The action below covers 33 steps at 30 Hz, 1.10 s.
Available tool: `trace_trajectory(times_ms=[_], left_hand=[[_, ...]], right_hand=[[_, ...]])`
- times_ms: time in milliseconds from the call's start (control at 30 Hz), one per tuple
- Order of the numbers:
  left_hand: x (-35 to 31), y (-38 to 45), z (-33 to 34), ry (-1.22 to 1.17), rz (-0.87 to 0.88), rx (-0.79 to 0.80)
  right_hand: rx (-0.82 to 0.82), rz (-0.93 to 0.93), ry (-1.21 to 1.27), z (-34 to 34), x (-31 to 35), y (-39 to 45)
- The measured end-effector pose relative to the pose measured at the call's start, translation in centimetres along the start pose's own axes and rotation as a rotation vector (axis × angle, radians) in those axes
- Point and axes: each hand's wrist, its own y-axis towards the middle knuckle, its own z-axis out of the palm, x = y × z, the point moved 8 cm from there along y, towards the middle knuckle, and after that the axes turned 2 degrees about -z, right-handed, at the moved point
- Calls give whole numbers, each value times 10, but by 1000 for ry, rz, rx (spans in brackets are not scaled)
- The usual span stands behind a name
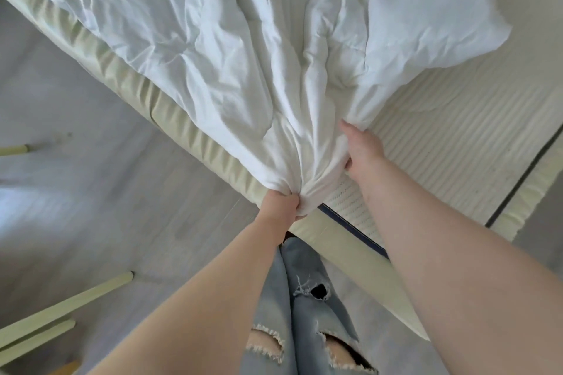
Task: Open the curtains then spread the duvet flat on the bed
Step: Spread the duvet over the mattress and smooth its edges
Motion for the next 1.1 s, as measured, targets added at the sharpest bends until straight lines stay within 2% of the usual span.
trace_trajectory(times_ms=[100,167,233,333,433,600,667,767,867,967,1100], left_hand=[[-1,6,-3,-41,-10,41],[1,13,-15,-39,28,20],[7,18,-28,-52,72,-34],[27,21,-31,-183,56,-42],[58,17,-8,-331,-73,61],[107,-12,53,-210,-144,284],[122,-24,85,-190,-117,299],[129,-28,119,-337,-14,123],[143,-27,148,-534,41,-84],[147,-26,169,-685,123,-208],[138,-36,186,-755,217,-357]], right_hand=[[-137,-76,-176,-18,2,4],[-224,-22,-104,-47,-29,-6],[-246,74,64,-74,-76,-19],[-185,171,116,-100,-135,-35],[-108,210,140,-104,-165,-40],[92,240,84,-85,-174,-35],[189,191,-16,-87,-168,-38],[335,96,-174,-107,-158,-45],[449,81,-334,-165,-163,-45],[425,110,-444,-240,-168,-29],[284,81,-557,-332,-158,10]])
